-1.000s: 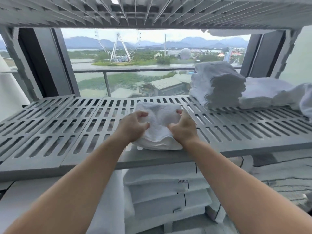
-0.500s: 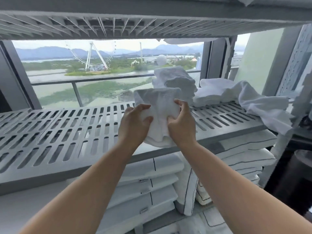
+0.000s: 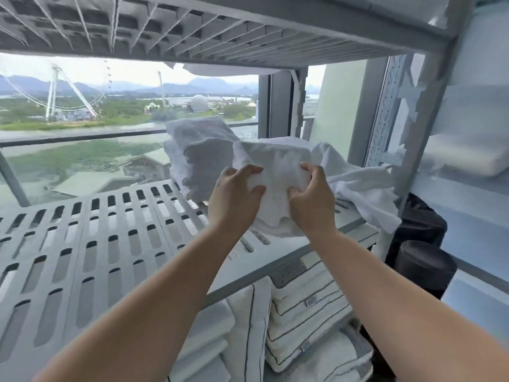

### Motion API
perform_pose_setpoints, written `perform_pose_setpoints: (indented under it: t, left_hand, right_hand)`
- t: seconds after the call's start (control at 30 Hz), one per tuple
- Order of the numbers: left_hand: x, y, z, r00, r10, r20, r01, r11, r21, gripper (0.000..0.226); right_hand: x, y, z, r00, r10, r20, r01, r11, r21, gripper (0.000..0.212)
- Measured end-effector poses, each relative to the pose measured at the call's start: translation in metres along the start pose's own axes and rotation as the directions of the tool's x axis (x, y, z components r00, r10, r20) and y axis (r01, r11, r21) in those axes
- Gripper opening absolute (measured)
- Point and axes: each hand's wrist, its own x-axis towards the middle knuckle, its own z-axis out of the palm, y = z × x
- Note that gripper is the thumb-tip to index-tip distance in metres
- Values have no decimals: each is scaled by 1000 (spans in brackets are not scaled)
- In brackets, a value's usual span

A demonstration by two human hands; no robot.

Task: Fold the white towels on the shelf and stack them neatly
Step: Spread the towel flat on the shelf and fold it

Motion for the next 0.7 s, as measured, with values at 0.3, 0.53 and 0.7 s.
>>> perform_pose_setpoints:
  t: [0.3, 0.53, 0.7]
  left_hand:
    - [90, 12, 50, 997, 75, 6, -75, 997, -11, 38]
    - [142, 2, 95, 997, 79, -21, -79, 996, 42, 38]
    - [171, 6, 122, 997, -27, -77, 34, 996, 88, 36]
  right_hand:
    - [112, 23, 11, 998, -25, -56, 23, 999, -50, 52]
    - [187, 52, 31, 992, -122, -3, 121, 988, -95, 49]
    - [241, 74, 49, 982, -163, 92, 170, 983, -75, 48]
